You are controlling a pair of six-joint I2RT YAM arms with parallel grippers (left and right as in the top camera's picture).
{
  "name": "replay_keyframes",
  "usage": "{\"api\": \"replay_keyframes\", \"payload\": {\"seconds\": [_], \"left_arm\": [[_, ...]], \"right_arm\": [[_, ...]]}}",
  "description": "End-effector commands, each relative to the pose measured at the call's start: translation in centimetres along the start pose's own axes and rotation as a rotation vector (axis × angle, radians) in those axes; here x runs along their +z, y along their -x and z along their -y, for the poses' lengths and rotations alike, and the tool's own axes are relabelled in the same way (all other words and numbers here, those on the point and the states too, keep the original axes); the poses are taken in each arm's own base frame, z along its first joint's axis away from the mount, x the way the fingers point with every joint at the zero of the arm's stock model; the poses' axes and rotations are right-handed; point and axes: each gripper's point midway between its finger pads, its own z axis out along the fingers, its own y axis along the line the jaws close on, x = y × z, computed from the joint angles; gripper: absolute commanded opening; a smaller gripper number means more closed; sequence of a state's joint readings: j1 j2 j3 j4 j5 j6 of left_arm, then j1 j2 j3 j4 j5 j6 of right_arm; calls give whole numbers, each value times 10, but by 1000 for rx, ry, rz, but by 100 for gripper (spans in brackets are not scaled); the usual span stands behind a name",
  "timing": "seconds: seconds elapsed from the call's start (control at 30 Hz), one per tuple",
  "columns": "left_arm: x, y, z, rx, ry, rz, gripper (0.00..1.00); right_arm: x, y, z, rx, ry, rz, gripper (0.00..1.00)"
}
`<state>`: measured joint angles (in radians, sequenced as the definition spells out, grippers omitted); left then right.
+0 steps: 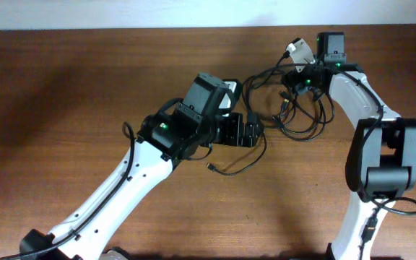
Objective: Untangle cables
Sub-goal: 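Lift the right gripper up and back, drawing the cable upward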
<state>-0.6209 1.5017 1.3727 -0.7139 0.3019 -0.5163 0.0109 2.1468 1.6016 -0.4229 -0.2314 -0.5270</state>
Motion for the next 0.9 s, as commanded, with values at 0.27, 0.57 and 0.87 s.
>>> {"api": "replay_keyframes", "payload": {"seconds": [0.27, 0.57, 0.87], "left_arm": [[-3, 0, 0, 19, 10, -3, 99], [-3, 0, 0, 10, 9, -5, 99], [-3, -2, -1, -150, 16, -12, 99]], "right_arm": [[25, -19, 6, 20, -12, -45, 21], [10, -14, 6, 31, -3, -77, 4], [-113, 68, -3, 139, 85, 7, 4]]}}
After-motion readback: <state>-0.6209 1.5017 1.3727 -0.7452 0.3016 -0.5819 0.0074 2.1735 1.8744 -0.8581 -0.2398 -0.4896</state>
